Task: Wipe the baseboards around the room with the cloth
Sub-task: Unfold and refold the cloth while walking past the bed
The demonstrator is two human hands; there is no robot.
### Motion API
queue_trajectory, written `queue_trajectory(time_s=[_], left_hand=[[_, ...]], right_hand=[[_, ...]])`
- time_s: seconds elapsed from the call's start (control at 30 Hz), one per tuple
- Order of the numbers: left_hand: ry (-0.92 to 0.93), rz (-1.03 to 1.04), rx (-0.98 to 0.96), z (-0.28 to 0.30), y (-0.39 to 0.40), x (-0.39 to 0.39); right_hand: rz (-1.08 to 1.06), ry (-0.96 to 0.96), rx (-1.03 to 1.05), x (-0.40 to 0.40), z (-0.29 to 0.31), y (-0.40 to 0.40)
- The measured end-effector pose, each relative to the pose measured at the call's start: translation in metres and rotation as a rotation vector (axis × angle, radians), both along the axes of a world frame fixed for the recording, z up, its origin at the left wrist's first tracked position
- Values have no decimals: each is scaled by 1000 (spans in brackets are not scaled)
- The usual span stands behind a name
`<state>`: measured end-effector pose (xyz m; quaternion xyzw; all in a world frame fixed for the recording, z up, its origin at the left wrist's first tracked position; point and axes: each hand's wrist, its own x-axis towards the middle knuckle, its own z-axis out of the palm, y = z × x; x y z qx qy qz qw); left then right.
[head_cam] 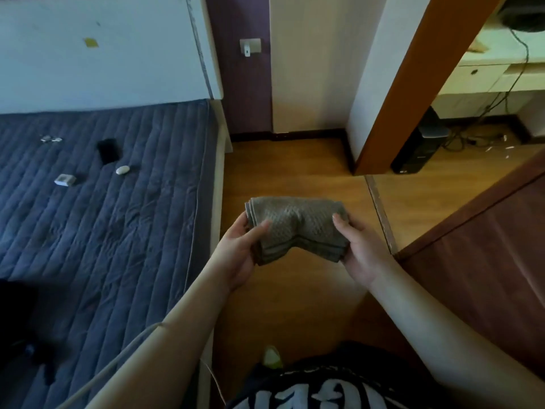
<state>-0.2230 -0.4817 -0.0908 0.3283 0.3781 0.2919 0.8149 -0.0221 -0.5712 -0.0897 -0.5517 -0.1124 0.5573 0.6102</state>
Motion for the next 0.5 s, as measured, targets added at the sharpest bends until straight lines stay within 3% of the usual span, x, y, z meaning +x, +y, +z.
queue_trajectory(time_s=[0.17,0.5], left_hand=[[209,-147,147,-14,63,61],[275,-101,50,-25,194,180]], right_hand=[[-63,22,-49,56,-9,46],[-27,44,-156,191,-38,177]])
